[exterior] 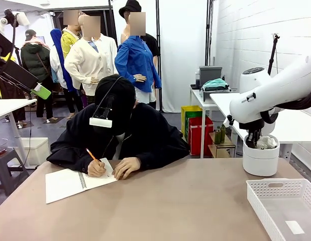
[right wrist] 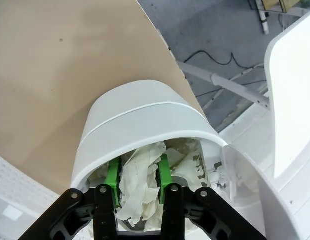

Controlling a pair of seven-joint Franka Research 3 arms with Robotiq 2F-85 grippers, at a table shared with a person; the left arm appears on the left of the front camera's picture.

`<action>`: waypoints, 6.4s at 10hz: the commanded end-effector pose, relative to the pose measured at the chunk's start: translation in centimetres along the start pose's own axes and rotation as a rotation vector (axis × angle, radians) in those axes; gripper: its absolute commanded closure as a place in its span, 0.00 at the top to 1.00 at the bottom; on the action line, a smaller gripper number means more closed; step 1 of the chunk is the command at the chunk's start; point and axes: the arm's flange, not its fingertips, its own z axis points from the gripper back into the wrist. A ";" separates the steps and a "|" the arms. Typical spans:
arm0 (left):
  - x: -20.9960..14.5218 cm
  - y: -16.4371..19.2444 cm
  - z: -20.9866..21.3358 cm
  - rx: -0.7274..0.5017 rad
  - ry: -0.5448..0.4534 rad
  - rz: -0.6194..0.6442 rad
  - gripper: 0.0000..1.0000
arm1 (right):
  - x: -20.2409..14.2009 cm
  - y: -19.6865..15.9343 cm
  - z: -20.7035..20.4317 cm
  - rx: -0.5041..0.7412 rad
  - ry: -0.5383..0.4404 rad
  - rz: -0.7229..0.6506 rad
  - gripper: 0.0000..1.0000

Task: Sort the paper based on its condition.
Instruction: If a person hands you a paper, place it in the Organizing basket , and if it's crumpled, put it in the Trash can.

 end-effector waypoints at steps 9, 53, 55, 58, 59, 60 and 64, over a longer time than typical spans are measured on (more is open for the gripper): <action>0.0 0.0 0.1 0.003 0.000 0.001 1.00 | -1.0 -1.0 3.0 -0.046 -0.033 -0.057 1.00; 0.0 0.0 0.1 0.003 0.000 0.001 1.00 | -0.3 16.7 34.2 0.299 -0.844 0.069 1.00; 0.0 0.0 0.1 0.003 0.000 0.001 1.00 | 0.0 17.3 34.6 0.326 -0.811 0.147 1.00; 0.0 0.0 0.1 0.003 0.000 0.001 1.00 | -0.1 17.4 34.7 0.315 -0.806 0.169 1.00; 0.0 0.0 0.1 0.003 0.000 0.001 1.00 | -0.2 18.2 35.1 0.329 -0.812 0.141 1.00; 0.0 0.0 0.1 0.003 0.000 0.001 1.00 | -0.2 18.2 35.1 0.329 -0.812 0.141 1.00; 0.0 0.0 0.1 0.003 0.000 0.001 1.00 | -0.2 18.2 35.1 0.329 -0.812 0.141 1.00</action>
